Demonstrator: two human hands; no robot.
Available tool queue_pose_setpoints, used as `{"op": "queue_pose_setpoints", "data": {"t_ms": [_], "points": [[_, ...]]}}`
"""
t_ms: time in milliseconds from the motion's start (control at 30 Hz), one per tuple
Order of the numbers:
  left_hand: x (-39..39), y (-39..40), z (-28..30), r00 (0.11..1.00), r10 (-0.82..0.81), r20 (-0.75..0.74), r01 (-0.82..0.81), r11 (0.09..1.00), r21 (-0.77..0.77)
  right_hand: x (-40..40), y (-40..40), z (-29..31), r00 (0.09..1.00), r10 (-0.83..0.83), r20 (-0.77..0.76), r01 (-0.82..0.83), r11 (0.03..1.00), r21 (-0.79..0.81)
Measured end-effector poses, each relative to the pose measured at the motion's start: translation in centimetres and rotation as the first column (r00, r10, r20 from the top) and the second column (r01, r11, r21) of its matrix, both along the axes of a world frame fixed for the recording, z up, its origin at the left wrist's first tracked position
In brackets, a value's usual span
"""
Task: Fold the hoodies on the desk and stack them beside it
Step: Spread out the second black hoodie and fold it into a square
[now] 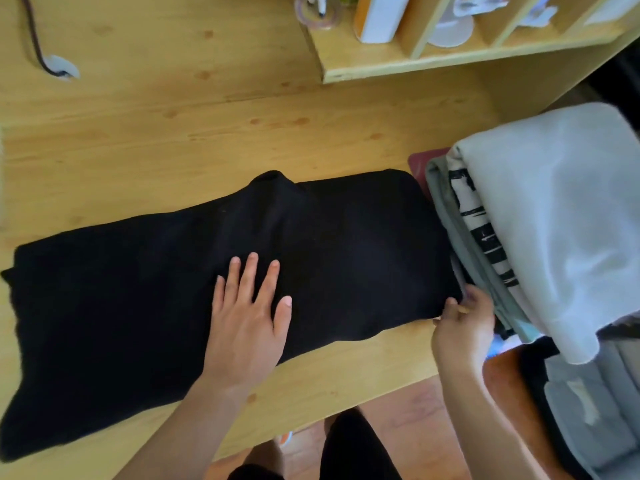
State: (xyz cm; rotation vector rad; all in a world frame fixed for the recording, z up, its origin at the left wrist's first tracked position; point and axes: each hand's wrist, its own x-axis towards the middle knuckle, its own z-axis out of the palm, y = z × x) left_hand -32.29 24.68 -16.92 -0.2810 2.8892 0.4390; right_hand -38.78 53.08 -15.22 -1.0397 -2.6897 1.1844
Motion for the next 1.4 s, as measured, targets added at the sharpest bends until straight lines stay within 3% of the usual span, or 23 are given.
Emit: {"op": "queue_pose_setpoints", "data": {"t_ms": [100, 167, 233, 267, 300, 367, 467, 533, 567, 633, 733, 833, 867, 933, 967, 1000, 1033, 1067, 1100, 1133, 1200, 1333, 1400], "points": [[0.0, 0.1, -0.1, 1.0, -0.002, -0.009, 0.003, 1.0, 0.012, 2.8, -5.0, 2.2, 0.909, 0.328, -0.258, -0.262, 0.93, 0.258], [0.1, 0.0, -0.2, 1.0, -0.003, -0.013, 0.004, 1.0, 0.014, 3.4, -6.5, 2.0, 0.875, 0.443, -0.194, -0.383, 0.88, 0.283], [0.1, 0.0, -0.1, 1.0, -0.008, -0.006, 0.008, 1.0, 0.006, 2.7, -5.1, 1.9, 0.992, 0.1, -0.071, -0.1, 0.995, 0.006], [0.0, 0.0, 0.0, 1.0, -0.003, -0.006, 0.003, 1.0, 0.005, 2.6, -4.0, 2.0, 0.993, -0.116, 0.027, 0.119, 0.98, -0.158], [0.0, 0.0, 0.0, 1.0, -0.001, -0.002, 0.001, 1.0, 0.008, 2.6, -3.0, 2.1, 0.959, -0.247, 0.138, 0.278, 0.914, -0.296], [0.0, 0.1, 0.0, 1.0, -0.01, 0.009, 0.01, 1.0, 0.008, 2.5, -1.8, 2.1, 0.912, -0.304, 0.277, 0.41, 0.715, -0.566], [-0.1, 0.0, 0.2, 1.0, 0.002, 0.008, -0.002, 1.0, 0.03, 1.3, -2.0, 2.2, 0.906, -0.298, 0.3, 0.405, 0.409, -0.817], [-0.1, -0.3, 0.5, 1.0, 0.014, 0.0, -0.014, 0.997, 0.08, 0.5, -2.2, 3.0, 0.908, -0.323, 0.266, 0.371, 0.328, -0.869], [-0.1, -0.6, 0.6, 1.0, 0.017, -0.005, -0.016, 0.994, 0.111, 0.2, -1.9, 3.6, 0.917, -0.342, 0.205, 0.323, 0.336, -0.885], [0.1, -0.9, 0.7, 1.0, 0.015, -0.017, -0.012, 0.988, 0.157, -0.3, -1.2, 5.1, 0.923, -0.382, 0.042, 0.229, 0.459, -0.859], [0.4, -0.9, 0.6, 1.0, -0.024, -0.012, 0.025, 0.993, 0.117, -0.7, -0.7, 4.6, 0.889, -0.453, 0.065, 0.372, 0.633, -0.679], [0.4, -0.5, 0.6, 0.999, -0.049, 0.014, 0.048, 0.997, 0.056, 0.2, -1.3, 2.5, 0.79, -0.554, 0.264, 0.58, 0.534, -0.616], [0.4, -0.5, 0.6, 0.998, -0.05, 0.026, 0.049, 0.998, 0.038, 0.8, -1.7, 2.3, 0.795, -0.554, 0.248, 0.579, 0.571, -0.582], [0.4, -0.3, 0.8, 0.998, -0.048, 0.047, 0.049, 0.999, -0.017, 2.0, -3.3, 3.1, 0.906, -0.418, 0.061, 0.409, 0.83, -0.38], [0.4, -0.2, 0.9, 0.997, -0.048, 0.061, 0.051, 0.998, -0.046, 2.5, -4.8, 4.2, 0.965, -0.233, -0.12, 0.205, 0.956, -0.212], [0.4, 0.0, 1.0, 0.996, -0.046, 0.077, 0.051, 0.996, -0.071, 2.7, -6.6, 5.3, 0.954, 0.064, -0.293, -0.073, 0.997, -0.019], [0.3, 0.2, 1.2, 0.995, -0.04, 0.09, 0.048, 0.995, -0.089, 2.5, -8.2, 5.4, 0.843, 0.408, -0.351, -0.363, 0.913, 0.188], [0.3, 0.3, 1.4, 0.994, -0.034, 0.101, 0.044, 0.994, -0.104, 1.5, -9.6, 5.0, 0.694, 0.671, -0.26, -0.578, 0.735, 0.355], [0.3, 0.3, 1.6, 0.993, -0.024, 0.115, 0.037, 0.992, -0.119, -0.1, -10.5, 4.1, 0.585, 0.806, -0.087, -0.699, 0.555, 0.45], [0.5, 0.1, 1.7, 0.992, -0.006, 0.126, 0.023, 0.99, -0.14, -1.9, -10.7, 3.0, 0.542, 0.834, 0.107, -0.769, 0.44, 0.464], [1.1, -1.5, 1.8, 0.988, 0.068, 0.138, -0.042, 0.981, -0.188, -5.5, -9.4, 1.1, 0.541, 0.759, 0.361, -0.827, 0.402, 0.393], [3.1, -7.9, 1.2, 0.946, 0.263, 0.188, -0.239, 0.96, -0.143, -8.6, -7.5, 0.4, 0.501, 0.706, 0.5, -0.865, 0.392, 0.314], [3.7, -10.6, 1.2, 0.923, 0.325, 0.207, -0.317, 0.946, -0.073, -8.0, -9.5, 1.8, 0.552, 0.651, 0.521, -0.834, 0.434, 0.342]]}}
